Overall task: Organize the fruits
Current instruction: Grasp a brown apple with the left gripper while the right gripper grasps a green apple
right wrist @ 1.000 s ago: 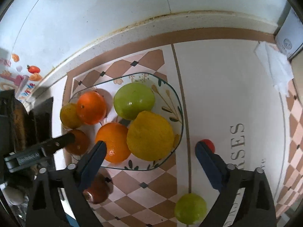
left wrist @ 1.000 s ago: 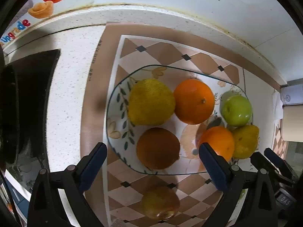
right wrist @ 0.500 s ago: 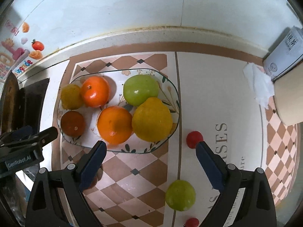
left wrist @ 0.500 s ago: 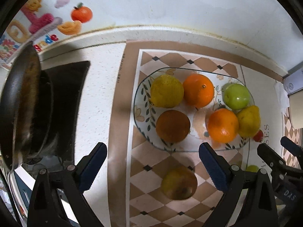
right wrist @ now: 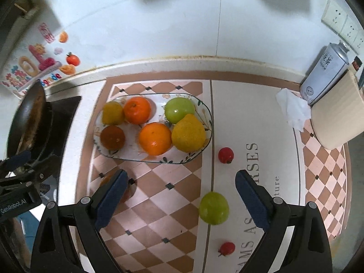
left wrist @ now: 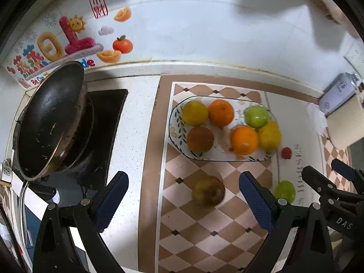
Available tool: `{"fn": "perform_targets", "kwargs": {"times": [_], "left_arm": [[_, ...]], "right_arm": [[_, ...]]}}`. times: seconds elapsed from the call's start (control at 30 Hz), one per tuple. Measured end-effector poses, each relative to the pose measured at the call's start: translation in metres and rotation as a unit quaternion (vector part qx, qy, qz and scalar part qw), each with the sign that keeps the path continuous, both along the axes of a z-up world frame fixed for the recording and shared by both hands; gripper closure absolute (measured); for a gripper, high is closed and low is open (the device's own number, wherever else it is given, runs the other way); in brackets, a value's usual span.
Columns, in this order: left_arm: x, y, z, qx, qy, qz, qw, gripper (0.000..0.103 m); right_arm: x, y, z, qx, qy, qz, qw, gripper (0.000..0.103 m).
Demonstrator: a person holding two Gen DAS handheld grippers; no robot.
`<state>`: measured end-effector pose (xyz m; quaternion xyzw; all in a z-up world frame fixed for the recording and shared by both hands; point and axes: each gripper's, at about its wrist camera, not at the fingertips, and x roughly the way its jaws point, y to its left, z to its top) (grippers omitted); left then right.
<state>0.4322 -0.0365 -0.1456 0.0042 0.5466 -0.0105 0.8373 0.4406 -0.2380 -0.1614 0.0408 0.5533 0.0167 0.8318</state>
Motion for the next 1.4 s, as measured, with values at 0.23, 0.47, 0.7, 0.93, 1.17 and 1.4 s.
{"fn": "perform_targets", "kwargs": {"times": [0.23,0.47,0.7,0.93,1.17,1.4], "left_arm": [[-0.031,-0.007,0.029,0.0,-0.032,-0.014,0.9994,0.003],[-0.054,-0.007,0.052,0.001,-0.063,-0.015,0.9979,0.004],[-0.061,-0.011,0.052,-0.009,-0.061,-0.017,0.9979,0.004],[-0.046,-0.015,0.029,-0.019,-0.025,-0.015,0.9994,0.003],[-0.012,-0.023,-0.034,0.004,0.055,-0.01,0.9984,0.0],[0.012,-0.035,-0.098,0.023,0.117,-0.01,0.9929,0.0]], "right_arm": [[-0.037,0.0,0.04,0.01,-0.036,0.003,0.999,0.006],[-0.069,-0.002,0.071,0.015,-0.064,0.001,0.998,0.006],[-0.082,0.0,0.083,0.023,-0.078,0.0,0.997,0.006],[-0.075,-0.007,0.068,0.048,-0.059,-0.011,0.997,0.003],[-0.046,-0.055,0.0,0.055,0.009,-0.064,0.996,0.003],[-0.021,-0.077,-0.088,0.058,0.103,-0.079,0.99,0.003]]}}
